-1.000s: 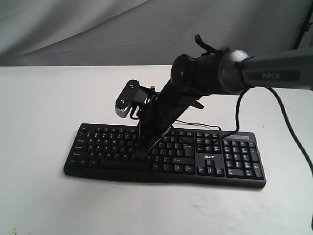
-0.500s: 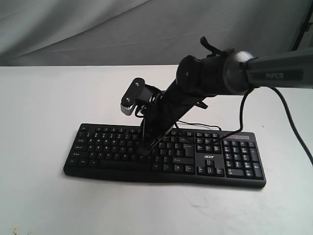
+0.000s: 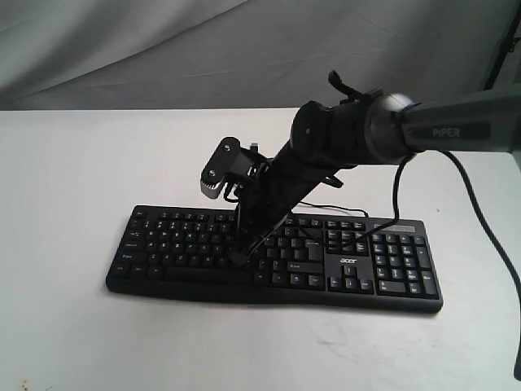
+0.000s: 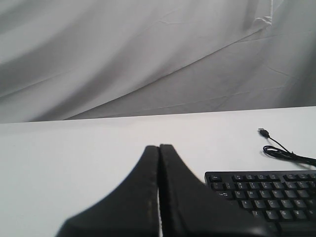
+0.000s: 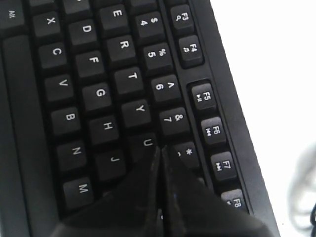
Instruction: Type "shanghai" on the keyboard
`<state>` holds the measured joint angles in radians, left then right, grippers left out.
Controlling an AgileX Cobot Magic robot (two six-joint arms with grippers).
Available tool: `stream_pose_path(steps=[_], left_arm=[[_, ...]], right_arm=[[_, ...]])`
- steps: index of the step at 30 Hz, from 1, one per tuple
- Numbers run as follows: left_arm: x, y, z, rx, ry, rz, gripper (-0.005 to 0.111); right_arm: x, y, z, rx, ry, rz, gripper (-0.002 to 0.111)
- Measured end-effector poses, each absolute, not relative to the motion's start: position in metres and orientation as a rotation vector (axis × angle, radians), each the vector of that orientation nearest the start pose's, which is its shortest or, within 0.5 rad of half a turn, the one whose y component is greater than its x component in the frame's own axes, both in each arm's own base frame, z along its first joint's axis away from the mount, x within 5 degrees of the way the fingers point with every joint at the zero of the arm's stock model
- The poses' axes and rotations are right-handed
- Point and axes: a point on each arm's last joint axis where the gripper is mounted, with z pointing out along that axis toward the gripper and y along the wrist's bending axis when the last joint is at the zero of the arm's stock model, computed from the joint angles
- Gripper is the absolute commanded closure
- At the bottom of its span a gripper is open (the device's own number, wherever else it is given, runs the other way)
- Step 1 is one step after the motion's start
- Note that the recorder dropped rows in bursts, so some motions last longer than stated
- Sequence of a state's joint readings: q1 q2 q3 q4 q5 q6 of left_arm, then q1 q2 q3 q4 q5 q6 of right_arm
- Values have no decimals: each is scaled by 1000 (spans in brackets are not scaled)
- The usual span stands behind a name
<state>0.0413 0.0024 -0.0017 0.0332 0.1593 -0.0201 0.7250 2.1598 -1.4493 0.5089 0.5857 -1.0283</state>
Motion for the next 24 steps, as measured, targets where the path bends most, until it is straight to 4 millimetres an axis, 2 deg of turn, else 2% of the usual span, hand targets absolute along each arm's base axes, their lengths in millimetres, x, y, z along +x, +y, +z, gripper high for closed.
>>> stream_pose_path(steps=[8, 14, 18, 24], left_arm=[[56, 3, 199, -28, 1644, 46, 107], [56, 3, 199, -28, 1644, 46, 107], [56, 3, 199, -28, 1644, 46, 107], [56, 3, 199, -28, 1644, 46, 107]], right_arm=[[314, 312, 122, -1711, 2116, 430, 108], [313, 312, 125, -1703, 2114, 437, 108], [311, 311, 147, -1690, 2075, 442, 108], [301, 304, 214, -1654, 1957, 455, 108]])
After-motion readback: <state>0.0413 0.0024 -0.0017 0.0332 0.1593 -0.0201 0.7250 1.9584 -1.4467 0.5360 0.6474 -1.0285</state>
